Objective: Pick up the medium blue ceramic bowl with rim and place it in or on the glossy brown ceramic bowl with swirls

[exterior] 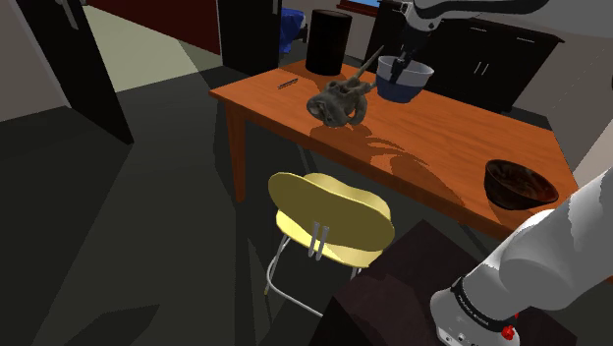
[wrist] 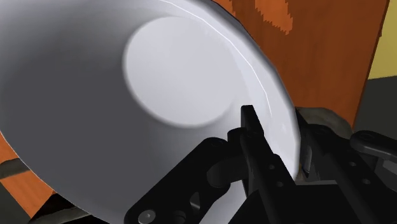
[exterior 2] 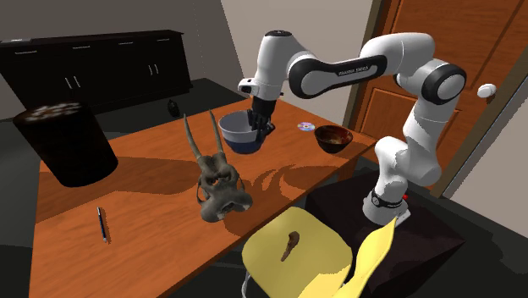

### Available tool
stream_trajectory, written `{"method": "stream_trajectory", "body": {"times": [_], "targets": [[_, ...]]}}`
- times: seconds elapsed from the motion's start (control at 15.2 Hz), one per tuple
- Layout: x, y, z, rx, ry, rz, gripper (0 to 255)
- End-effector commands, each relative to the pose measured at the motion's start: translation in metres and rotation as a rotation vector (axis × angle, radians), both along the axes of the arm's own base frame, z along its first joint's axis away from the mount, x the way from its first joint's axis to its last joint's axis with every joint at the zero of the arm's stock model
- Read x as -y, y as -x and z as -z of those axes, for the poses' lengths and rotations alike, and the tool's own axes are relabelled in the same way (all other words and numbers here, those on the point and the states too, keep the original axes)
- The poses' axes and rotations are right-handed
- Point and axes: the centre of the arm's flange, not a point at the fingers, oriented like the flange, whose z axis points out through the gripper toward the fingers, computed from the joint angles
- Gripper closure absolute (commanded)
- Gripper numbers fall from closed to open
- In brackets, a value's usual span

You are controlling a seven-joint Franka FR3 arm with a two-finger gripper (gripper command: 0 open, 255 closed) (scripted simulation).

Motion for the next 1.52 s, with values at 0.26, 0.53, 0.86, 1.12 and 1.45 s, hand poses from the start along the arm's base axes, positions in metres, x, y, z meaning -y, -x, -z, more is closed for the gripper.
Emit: {"method": "stream_trajectory", "body": {"times": [0.26, 0.53, 0.86, 1.12, 1.45], "targets": [[0.002, 0.041, -0.016, 0.001, 0.000, 0.000, 255], [0.006, 0.093, -0.019, 0.001, 0.000, 0.000, 255], [0.010, 0.159, -0.022, 0.001, 0.000, 0.000, 255], [0.013, 0.212, -0.025, 0.001, 0.000, 0.000, 255], [0.018, 0.277, -0.029, 0.001, 0.000, 0.000, 255]]}}
